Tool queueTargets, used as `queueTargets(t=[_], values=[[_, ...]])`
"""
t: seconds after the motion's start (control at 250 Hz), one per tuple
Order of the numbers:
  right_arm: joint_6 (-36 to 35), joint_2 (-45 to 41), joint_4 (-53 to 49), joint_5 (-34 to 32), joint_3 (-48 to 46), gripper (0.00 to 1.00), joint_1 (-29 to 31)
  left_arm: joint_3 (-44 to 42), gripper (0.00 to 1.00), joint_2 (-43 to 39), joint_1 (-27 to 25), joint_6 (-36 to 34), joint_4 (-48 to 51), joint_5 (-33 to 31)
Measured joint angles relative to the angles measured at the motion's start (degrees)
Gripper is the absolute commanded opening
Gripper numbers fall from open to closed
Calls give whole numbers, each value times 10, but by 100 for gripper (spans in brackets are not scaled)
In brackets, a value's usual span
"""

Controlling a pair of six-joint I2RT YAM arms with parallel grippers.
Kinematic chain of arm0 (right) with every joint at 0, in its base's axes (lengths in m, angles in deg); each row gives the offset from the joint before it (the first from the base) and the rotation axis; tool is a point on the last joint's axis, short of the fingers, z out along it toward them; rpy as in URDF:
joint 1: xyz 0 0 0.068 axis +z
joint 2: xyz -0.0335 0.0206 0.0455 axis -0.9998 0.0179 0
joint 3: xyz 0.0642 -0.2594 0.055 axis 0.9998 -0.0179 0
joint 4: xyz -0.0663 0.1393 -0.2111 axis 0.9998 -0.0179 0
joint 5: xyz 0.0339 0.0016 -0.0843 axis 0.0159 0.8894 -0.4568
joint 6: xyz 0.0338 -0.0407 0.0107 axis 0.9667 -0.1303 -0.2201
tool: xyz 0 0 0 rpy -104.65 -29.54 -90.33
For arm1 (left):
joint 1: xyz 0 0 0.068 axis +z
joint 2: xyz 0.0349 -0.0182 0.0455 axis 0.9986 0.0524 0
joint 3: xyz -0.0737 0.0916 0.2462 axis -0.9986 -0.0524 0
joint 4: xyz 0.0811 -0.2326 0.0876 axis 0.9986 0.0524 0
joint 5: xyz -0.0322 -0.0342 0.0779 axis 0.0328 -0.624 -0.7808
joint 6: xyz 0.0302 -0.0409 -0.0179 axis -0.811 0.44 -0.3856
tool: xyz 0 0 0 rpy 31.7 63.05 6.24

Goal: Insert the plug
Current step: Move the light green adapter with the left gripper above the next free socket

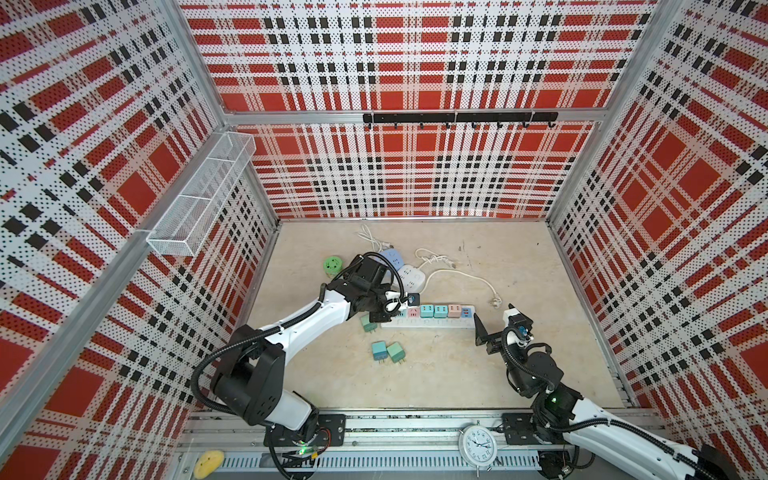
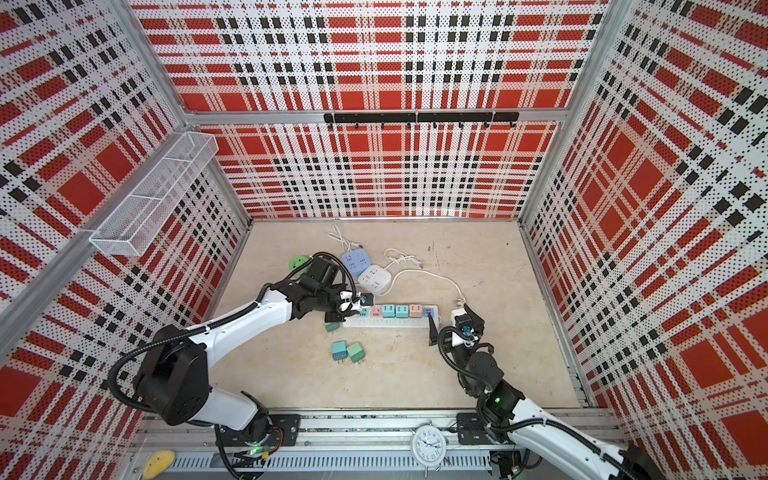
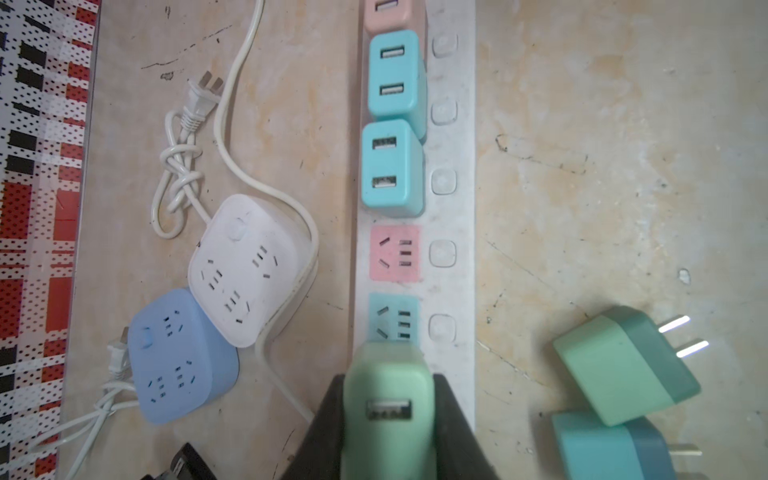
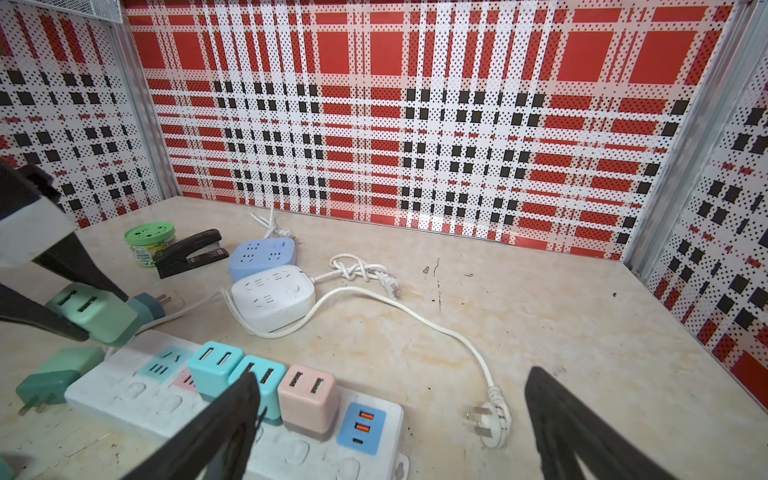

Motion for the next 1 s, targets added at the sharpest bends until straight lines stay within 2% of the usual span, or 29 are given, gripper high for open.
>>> queueTargets(t=[0.44,1.0], values=[[2,-6,-6,4,0,100,-3,35,0,73,-14,-2,-9,31],[3,-6,-7,12,0,100,-7,47,0,100,-12,2,-19,96]])
